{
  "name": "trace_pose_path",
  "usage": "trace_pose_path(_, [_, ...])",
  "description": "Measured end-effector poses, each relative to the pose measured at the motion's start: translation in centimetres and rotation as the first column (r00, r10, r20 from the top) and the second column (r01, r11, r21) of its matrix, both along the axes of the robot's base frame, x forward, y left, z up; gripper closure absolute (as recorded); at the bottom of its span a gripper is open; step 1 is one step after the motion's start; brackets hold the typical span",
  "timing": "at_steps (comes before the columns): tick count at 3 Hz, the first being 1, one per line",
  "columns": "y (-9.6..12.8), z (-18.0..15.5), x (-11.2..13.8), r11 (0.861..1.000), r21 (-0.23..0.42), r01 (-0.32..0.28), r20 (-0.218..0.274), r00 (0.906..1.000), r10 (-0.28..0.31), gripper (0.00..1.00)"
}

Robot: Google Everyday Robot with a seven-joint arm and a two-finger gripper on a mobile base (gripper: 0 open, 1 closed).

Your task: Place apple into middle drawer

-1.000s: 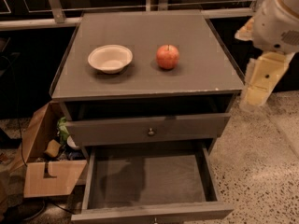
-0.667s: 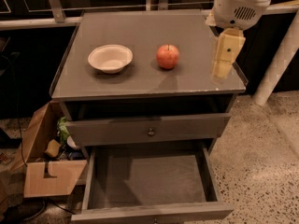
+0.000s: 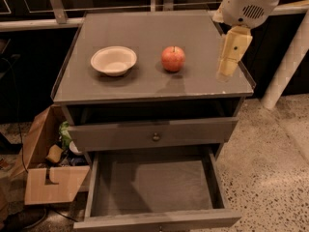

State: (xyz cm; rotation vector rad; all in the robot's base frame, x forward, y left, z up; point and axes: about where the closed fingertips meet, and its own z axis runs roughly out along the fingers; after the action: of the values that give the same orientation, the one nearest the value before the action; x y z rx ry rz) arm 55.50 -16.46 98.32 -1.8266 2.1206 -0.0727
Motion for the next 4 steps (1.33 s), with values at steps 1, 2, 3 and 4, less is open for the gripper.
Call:
trace_pose_path(1, [0.5,-0.4,2.5,1.0,0.0,-0.029,0.008,0.9996,0.029,0.0])
trace_pose_path(2, [1.0,-2.4,6.3,0.998,-0.007,-0.068,-0.012,0.9976,0.068,0.0])
trace_pose_path(3, [1.2,-2.4,6.7,0.997,-0.003,-0.073,-0.004,0.9974,0.073,0.0])
trace_pose_path(4, [2.2,-2.6,8.6,0.994,0.017,-0.107,0.008,0.9943,0.106,0.0])
